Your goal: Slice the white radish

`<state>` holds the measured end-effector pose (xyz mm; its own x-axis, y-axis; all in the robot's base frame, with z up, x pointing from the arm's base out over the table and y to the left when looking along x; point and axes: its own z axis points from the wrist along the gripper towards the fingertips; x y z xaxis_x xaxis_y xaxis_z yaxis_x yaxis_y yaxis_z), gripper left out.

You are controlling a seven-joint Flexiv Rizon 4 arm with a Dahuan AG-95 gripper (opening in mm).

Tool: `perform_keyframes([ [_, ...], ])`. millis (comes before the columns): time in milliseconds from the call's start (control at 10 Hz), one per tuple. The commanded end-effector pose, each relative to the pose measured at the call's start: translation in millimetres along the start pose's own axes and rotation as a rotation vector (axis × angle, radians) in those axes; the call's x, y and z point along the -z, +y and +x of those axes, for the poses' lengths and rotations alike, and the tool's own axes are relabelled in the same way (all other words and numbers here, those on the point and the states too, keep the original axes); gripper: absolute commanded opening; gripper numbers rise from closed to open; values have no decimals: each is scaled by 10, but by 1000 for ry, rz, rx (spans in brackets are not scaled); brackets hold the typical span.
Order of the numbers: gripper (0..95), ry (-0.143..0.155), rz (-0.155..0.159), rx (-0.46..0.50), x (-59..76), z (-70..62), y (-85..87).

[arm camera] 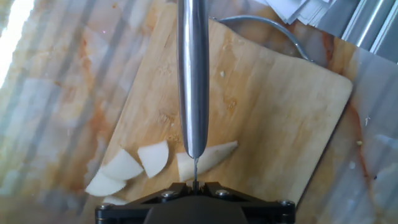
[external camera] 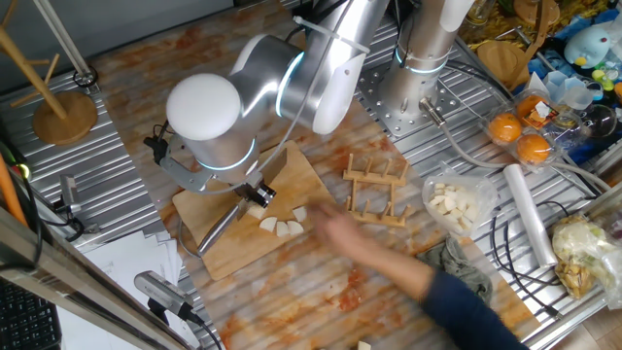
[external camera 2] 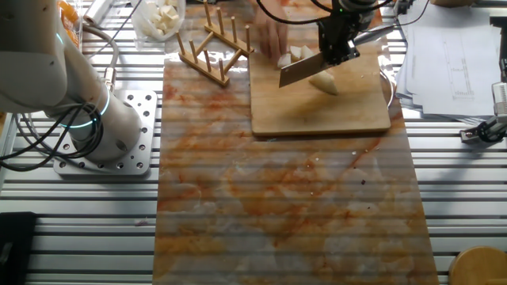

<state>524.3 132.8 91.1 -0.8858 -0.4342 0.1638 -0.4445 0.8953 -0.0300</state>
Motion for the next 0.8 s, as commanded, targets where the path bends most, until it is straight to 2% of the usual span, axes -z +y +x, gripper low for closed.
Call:
perform_keyframes([
  [100, 0, 8, -5, 16, -34, -8, -11],
  [500, 0, 13, -10, 45, -110, 54, -8],
  [800, 0, 6, -15, 54, -168, 96, 12],
])
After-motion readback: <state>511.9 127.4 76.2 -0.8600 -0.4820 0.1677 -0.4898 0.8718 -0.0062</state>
